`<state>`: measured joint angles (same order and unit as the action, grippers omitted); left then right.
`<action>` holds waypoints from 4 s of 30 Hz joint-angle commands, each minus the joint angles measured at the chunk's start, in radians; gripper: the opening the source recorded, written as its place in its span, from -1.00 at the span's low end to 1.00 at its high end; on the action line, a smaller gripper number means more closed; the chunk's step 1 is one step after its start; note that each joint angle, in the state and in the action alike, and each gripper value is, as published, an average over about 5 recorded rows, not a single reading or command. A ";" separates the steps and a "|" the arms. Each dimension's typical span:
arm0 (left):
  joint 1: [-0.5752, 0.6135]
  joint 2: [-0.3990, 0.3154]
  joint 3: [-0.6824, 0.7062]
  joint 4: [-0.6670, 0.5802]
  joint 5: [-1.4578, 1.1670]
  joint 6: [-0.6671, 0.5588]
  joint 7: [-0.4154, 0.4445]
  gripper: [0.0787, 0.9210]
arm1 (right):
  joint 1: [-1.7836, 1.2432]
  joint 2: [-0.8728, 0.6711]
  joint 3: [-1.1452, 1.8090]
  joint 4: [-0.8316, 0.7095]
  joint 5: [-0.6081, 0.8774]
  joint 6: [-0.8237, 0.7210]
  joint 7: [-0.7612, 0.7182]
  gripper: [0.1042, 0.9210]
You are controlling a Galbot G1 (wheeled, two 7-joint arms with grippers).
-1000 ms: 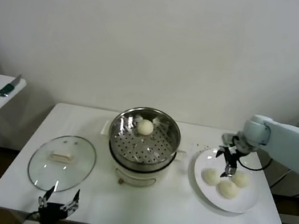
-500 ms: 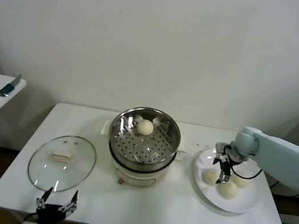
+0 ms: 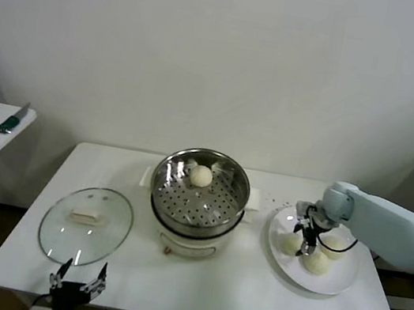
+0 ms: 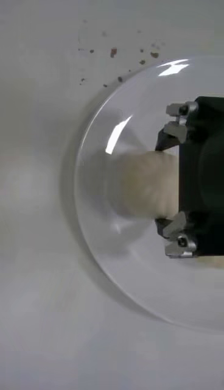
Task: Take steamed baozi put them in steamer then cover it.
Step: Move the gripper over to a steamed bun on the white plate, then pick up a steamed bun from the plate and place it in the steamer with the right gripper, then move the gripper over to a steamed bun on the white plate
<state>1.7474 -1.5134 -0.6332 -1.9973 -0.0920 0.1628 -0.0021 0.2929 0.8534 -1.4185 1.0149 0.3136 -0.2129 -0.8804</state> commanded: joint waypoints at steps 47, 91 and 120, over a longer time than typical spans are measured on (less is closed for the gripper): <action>0.015 0.020 0.024 -0.047 0.013 -0.005 -0.002 0.77 | 0.607 0.543 -0.244 0.222 0.609 -0.073 -0.019 0.49; 0.010 0.021 0.026 -0.029 0.014 -0.007 -0.003 0.77 | 0.306 0.742 -0.235 -0.155 0.430 -0.070 0.005 0.59; 0.008 0.008 0.036 -0.035 0.033 0.003 0.001 0.77 | 0.690 -0.083 -0.480 0.400 0.344 0.023 -0.127 0.76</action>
<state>1.7556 -1.5052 -0.5987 -2.0332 -0.0607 0.1648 -0.0021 0.9082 1.0703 -1.7969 1.2659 0.7691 -0.2146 -0.9791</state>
